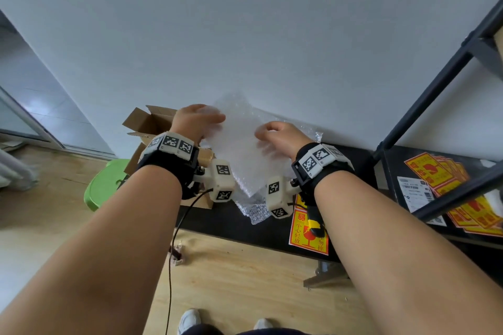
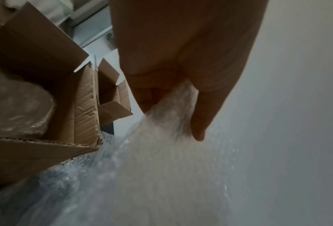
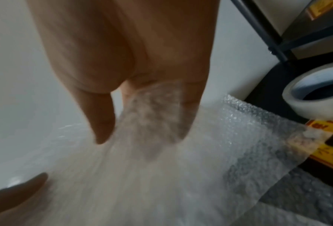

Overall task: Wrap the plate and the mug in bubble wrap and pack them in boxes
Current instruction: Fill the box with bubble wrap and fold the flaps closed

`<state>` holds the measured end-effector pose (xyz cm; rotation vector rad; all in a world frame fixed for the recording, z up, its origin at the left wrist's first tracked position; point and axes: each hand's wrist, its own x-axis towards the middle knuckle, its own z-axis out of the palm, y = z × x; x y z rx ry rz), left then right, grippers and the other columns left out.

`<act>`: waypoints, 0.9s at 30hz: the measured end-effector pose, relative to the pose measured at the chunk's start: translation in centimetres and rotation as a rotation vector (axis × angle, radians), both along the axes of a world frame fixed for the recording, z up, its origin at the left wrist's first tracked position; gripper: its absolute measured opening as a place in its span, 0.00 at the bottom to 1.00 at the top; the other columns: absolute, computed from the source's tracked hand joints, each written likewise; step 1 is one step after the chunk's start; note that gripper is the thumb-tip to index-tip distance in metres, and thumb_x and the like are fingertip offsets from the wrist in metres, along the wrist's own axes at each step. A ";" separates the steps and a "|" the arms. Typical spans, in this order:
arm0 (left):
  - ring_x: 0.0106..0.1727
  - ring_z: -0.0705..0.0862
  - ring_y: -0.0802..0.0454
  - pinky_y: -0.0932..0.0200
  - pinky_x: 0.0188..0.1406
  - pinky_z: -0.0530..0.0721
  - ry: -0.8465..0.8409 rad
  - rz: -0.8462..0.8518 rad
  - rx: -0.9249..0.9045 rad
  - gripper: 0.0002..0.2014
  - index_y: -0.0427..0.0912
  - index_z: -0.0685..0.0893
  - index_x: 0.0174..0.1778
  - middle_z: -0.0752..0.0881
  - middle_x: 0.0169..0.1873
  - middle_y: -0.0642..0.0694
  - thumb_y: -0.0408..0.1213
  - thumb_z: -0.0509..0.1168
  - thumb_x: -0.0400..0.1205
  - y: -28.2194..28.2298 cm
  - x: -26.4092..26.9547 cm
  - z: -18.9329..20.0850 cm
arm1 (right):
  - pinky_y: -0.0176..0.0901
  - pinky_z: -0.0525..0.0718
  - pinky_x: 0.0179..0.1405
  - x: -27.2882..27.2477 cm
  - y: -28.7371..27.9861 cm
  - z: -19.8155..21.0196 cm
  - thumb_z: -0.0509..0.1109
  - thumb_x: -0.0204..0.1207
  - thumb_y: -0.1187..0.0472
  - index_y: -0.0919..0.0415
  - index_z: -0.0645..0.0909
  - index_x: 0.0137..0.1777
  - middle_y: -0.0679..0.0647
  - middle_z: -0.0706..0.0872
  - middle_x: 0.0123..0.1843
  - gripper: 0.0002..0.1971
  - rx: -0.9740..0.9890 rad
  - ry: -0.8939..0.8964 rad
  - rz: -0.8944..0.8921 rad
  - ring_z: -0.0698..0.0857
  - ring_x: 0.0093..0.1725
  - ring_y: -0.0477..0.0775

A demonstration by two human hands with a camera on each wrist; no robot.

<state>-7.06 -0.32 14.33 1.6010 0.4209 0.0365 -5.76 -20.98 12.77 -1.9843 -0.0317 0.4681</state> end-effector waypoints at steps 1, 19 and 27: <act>0.46 0.90 0.44 0.49 0.53 0.87 -0.016 0.066 -0.008 0.14 0.39 0.87 0.52 0.90 0.47 0.39 0.30 0.78 0.71 0.9 -0.2 0.0 | 0.44 0.86 0.44 0.0 0.5 0.0 0.73 0.77 0.49 0.52 0.77 0.65 0.50 0.88 0.53 0.19 -0.024 0.009 0.016 0.89 0.43 0.48; 0.51 0.83 0.44 0.54 0.52 0.82 0.461 -0.330 1.053 0.05 0.37 0.78 0.49 0.84 0.49 0.40 0.34 0.60 0.81 15.7 -2.5 -5.4 | 0.42 0.79 0.44 -0.5 17.9 -2.4 0.60 0.79 0.70 0.58 0.85 0.45 0.51 0.84 0.42 0.12 -0.415 -0.254 0.054 0.83 0.47 0.55; 0.49 0.84 0.43 0.51 0.46 0.83 0.384 -0.539 1.150 0.14 0.37 0.74 0.66 0.82 0.44 0.42 0.32 0.53 0.86 16.9 -0.5 -8.8 | 0.47 0.78 0.47 -1.1 20.8 -5.4 0.60 0.82 0.70 0.66 0.76 0.63 0.62 0.84 0.57 0.12 -0.801 -0.232 0.087 0.83 0.55 0.62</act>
